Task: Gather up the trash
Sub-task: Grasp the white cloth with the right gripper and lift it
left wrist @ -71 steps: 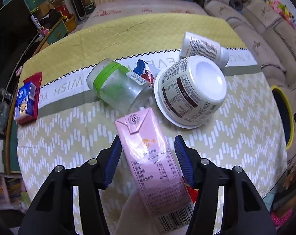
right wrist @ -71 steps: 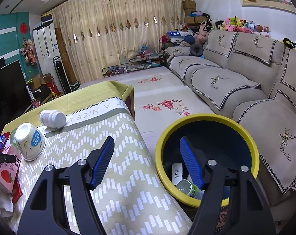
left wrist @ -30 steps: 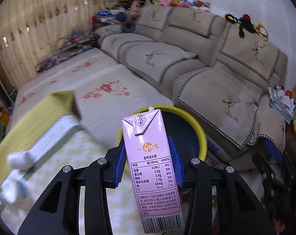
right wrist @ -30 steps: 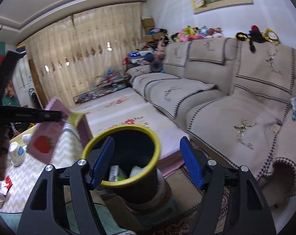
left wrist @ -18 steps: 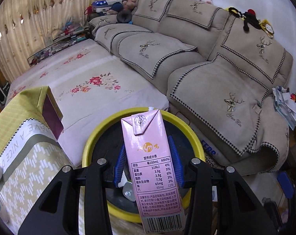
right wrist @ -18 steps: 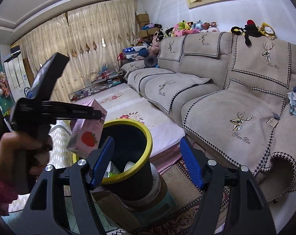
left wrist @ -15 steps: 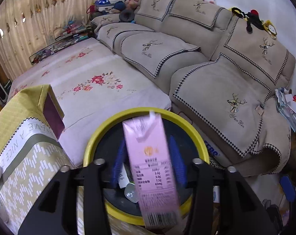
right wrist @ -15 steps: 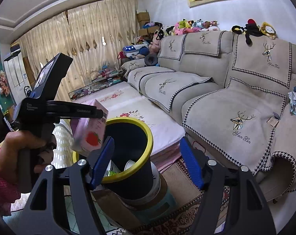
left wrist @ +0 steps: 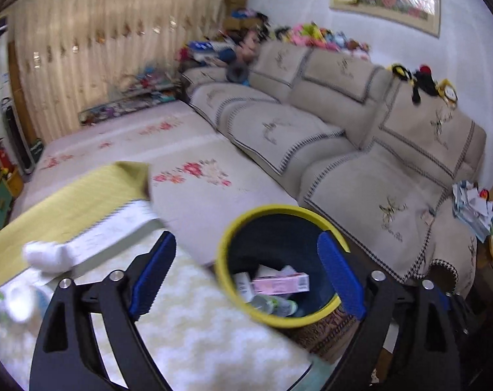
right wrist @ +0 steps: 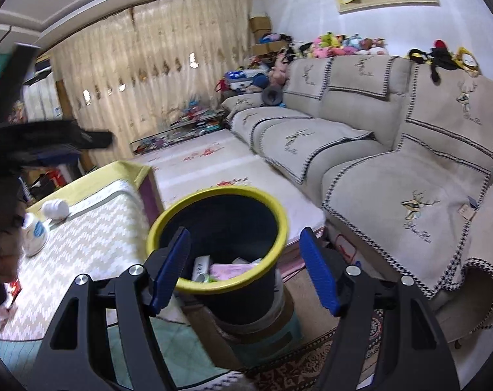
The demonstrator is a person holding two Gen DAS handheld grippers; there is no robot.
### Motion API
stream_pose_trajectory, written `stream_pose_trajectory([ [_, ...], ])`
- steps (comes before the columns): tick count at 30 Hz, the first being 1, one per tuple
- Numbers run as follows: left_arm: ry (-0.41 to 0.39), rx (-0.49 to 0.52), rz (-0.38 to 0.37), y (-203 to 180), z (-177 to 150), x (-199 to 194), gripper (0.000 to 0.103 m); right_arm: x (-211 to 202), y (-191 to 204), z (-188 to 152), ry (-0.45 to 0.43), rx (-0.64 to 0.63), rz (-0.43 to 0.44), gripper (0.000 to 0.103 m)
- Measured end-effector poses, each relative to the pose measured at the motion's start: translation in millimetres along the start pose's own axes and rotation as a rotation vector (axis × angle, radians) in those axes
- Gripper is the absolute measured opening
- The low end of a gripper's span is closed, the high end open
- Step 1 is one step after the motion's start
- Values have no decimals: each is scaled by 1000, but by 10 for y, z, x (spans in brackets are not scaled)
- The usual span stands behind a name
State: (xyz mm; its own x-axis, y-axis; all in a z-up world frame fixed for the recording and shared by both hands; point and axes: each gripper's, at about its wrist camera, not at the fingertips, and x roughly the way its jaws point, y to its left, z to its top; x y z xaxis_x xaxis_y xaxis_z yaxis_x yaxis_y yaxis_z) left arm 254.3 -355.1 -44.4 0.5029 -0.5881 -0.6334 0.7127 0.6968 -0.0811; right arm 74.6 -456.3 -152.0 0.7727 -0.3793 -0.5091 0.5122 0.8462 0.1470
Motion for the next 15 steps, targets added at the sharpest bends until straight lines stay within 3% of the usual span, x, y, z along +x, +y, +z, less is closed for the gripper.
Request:
stream_pose_trajectory([
  [3,-60,-58,63,454,-150,-464,91,64,230,-79,34,-38,62,66],
  [9,-183,-203,290,1600,-635,-1386,94,225,920,-323,152,-145,223,66],
  [15,-261,-324,531,2566,-1197,-1996,95,264,1882,-529,239,-301,440,66],
])
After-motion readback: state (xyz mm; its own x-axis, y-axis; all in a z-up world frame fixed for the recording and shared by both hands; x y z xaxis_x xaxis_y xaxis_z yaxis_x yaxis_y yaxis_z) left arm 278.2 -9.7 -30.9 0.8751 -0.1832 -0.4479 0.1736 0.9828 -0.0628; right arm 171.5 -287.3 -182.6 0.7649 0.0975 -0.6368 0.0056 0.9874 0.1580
